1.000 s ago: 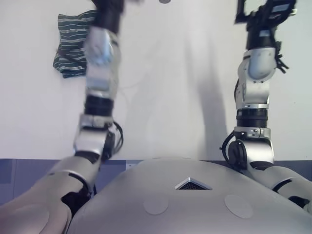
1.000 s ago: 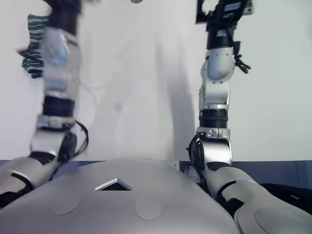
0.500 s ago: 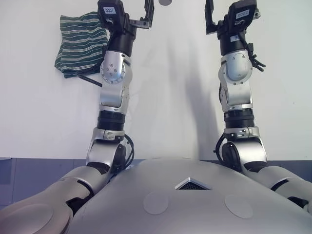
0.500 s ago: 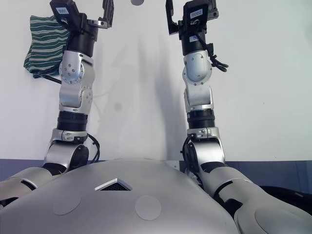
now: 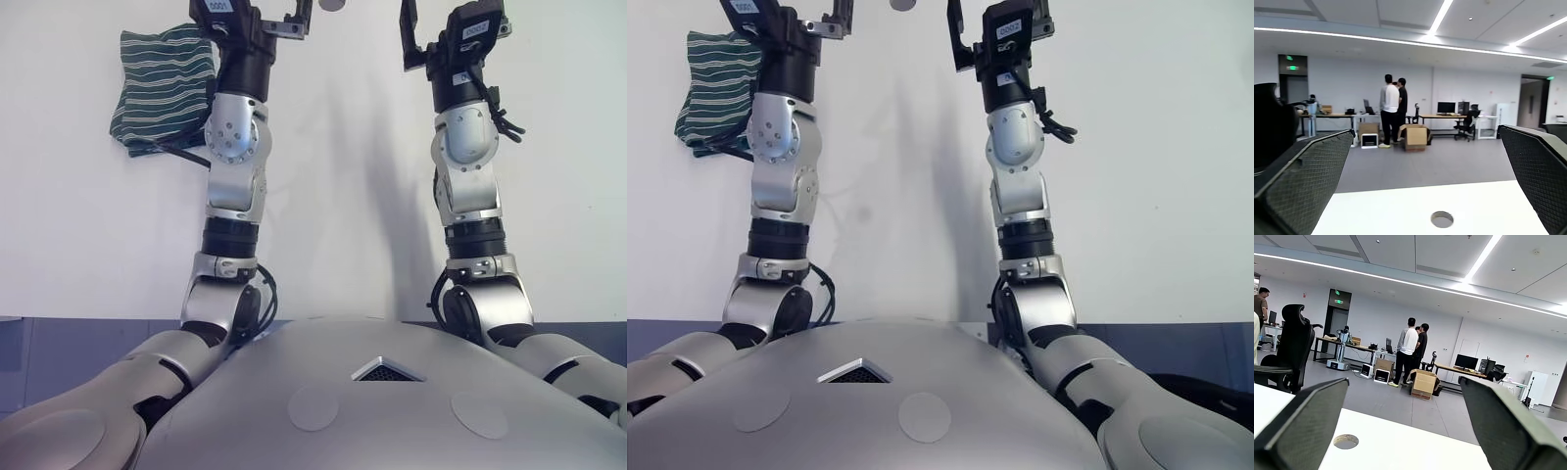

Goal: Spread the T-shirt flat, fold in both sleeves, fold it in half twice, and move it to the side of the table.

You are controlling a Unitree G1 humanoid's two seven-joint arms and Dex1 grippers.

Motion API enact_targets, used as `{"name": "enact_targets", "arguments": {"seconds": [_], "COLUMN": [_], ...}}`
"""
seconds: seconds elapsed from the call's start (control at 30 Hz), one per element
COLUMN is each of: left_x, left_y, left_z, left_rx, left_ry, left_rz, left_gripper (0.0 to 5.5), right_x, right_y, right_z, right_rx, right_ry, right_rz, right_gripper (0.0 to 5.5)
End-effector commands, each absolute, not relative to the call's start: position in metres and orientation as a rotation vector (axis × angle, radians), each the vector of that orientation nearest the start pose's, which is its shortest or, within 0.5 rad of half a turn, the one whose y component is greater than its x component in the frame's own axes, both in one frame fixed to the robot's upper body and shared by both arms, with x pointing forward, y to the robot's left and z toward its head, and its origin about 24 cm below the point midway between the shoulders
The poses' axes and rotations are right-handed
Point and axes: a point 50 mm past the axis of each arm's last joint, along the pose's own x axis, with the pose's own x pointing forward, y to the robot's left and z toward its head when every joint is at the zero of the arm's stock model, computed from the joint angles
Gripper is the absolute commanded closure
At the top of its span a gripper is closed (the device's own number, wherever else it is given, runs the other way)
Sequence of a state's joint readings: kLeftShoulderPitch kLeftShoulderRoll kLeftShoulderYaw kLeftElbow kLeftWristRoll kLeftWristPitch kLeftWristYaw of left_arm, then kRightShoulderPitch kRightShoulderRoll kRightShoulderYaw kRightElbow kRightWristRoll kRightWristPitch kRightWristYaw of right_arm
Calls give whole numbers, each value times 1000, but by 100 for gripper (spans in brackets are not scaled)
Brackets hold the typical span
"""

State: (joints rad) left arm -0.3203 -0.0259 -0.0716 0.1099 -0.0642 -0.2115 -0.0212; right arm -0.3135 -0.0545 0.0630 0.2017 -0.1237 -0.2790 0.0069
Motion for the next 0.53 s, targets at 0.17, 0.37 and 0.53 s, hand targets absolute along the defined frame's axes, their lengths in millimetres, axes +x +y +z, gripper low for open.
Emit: {"name": "enact_targets", "arguments": {"seconds": [0.17, 0.37, 0.53], "left_x": [304, 302, 306], "left_y": [102, 105, 107], "left_z": [120, 120, 124], "left_rx": [-106, -95, -72], "left_ry": [-360, -348, -358], "left_rz": [-166, -148, -146], "left_gripper": [12, 12, 12], "right_x": [303, 300, 301], "right_y": [-120, -120, -120], "right_z": [108, 109, 111], "right_rx": [-184, -164, -156], "right_ry": [-391, -387, -393], "right_rz": [130, 120, 113], "right_gripper": [129, 129, 129]}}
